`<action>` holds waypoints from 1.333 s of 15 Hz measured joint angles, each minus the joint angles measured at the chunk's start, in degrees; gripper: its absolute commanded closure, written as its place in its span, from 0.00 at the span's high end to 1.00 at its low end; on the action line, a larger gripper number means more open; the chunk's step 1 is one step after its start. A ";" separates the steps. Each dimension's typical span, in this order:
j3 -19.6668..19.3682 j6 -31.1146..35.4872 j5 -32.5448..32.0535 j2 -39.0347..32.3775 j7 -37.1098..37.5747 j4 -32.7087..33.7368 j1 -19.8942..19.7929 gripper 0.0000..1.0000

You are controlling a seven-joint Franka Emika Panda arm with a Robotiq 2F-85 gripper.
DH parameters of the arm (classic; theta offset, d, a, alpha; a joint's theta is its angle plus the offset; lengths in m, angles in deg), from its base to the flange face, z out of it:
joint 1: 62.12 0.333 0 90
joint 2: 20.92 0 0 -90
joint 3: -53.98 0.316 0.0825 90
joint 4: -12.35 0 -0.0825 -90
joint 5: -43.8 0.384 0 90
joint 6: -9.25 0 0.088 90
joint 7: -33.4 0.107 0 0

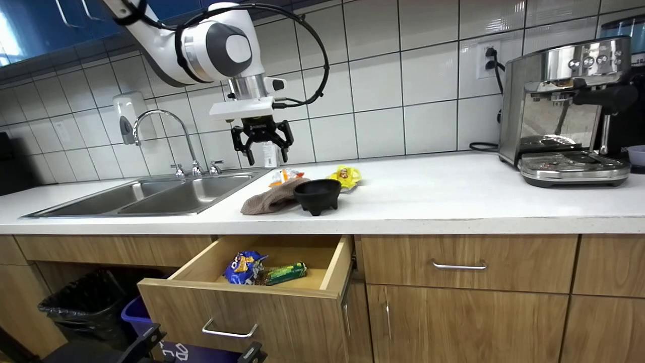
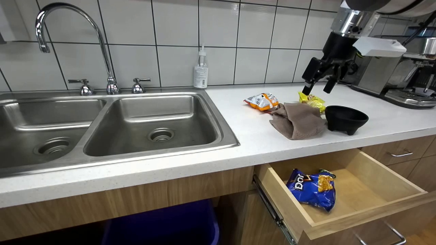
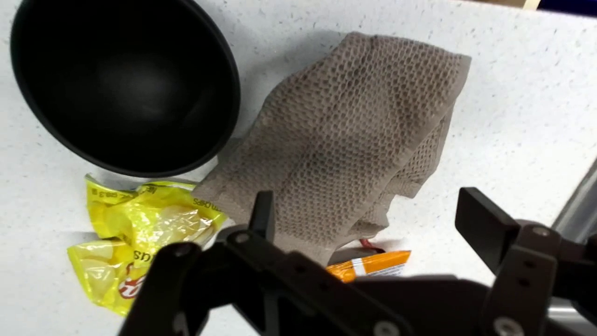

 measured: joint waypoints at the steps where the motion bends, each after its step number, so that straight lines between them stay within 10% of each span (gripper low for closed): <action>1: -0.30 0.00 0.42 -0.89 1.64 1.10 -0.37 1.00; 20: -4.83 -0.17 2.16 -18.49 23.10 21.27 -3.51 1.00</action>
